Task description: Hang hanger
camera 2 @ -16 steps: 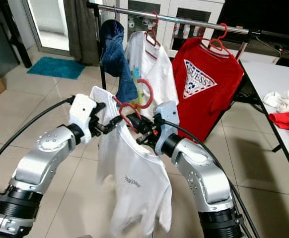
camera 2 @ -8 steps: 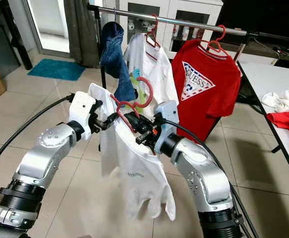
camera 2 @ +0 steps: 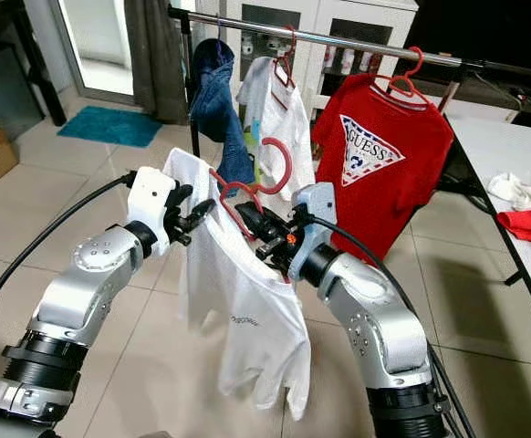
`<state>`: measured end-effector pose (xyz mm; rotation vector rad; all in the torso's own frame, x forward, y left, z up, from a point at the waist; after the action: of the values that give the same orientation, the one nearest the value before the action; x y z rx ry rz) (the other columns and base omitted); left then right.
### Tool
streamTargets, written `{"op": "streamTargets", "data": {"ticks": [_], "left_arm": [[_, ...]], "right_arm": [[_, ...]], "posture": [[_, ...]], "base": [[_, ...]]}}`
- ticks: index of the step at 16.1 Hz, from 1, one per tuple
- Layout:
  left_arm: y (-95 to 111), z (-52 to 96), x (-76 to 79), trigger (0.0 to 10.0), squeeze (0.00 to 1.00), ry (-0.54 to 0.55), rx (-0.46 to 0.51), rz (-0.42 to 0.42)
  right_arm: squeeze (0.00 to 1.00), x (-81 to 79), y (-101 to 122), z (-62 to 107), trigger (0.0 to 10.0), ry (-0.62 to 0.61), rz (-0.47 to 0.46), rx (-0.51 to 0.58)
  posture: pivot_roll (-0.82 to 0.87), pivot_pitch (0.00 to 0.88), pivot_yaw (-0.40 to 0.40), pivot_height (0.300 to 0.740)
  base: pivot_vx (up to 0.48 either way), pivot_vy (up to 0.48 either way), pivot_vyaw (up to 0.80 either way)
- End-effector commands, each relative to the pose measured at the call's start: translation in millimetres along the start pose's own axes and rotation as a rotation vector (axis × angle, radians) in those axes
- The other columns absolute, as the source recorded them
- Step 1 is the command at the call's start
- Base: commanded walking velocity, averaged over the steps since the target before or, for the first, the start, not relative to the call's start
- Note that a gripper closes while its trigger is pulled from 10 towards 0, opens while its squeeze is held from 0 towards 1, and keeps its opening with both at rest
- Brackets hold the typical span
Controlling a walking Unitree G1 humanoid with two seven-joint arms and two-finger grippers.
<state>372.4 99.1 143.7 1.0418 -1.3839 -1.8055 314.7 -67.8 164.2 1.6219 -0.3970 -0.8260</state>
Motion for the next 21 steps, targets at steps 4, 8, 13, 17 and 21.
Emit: {"op": "streamTargets", "data": {"ticks": [4,8,13,17,21], "left_arm": [[7.4,0.1,2.5,0.0,0.00,0.005,0.028,-0.024],[7.9,1.4,2.0,0.0,0.00,0.005,0.037,-0.022],[5.0,0.9,-0.9,0.0,0.00,0.008,0.030,-0.001],[4.3,-1.2,-3.6,0.0,0.00,-0.011,0.028,0.009],[4.1,-1.3,-4.5,0.0,0.00,-0.013,0.028,0.010]], "right_arm": [[0.00,3.7,9.7,-0.6,0.0,-0.002,0.000,0.038],[0.00,3.0,8.6,-2.3,0.0,0.007,-0.001,0.035],[0.00,2.3,9.8,-2.3,0.0,0.012,0.003,0.035],[0.00,1.5,12.1,-2.0,0.0,0.016,0.001,0.042],[0.00,1.5,12.3,-1.9,0.0,0.015,0.001,0.043]], "posture": [[-0.02,0.000,-0.080,0.740],[-0.02,0.000,-0.084,0.740],[-0.02,0.000,-0.080,0.740],[-0.02,0.000,-0.074,0.740],[-0.02,0.000,-0.071,0.740]], "base": [[0.000,0.000,0.00],[0.000,0.000,0.00],[0.000,0.000,0.00],[0.000,0.000,0.00],[0.000,0.000,0.00]]}}
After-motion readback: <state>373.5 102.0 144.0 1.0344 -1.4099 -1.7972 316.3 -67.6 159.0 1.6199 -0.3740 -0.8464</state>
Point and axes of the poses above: a point about 5 cm out from each wrist's last joint towards the gripper, its own z axis pointing back from the gripper into the wrist, its own y axis along the axis of the wrist's last joint, x = y × z, the point moved 5 cm from there along -z, pointing out of the wrist towards the gripper, and after that the axes turned 4 degrees about -z, right-handed, at the moved point
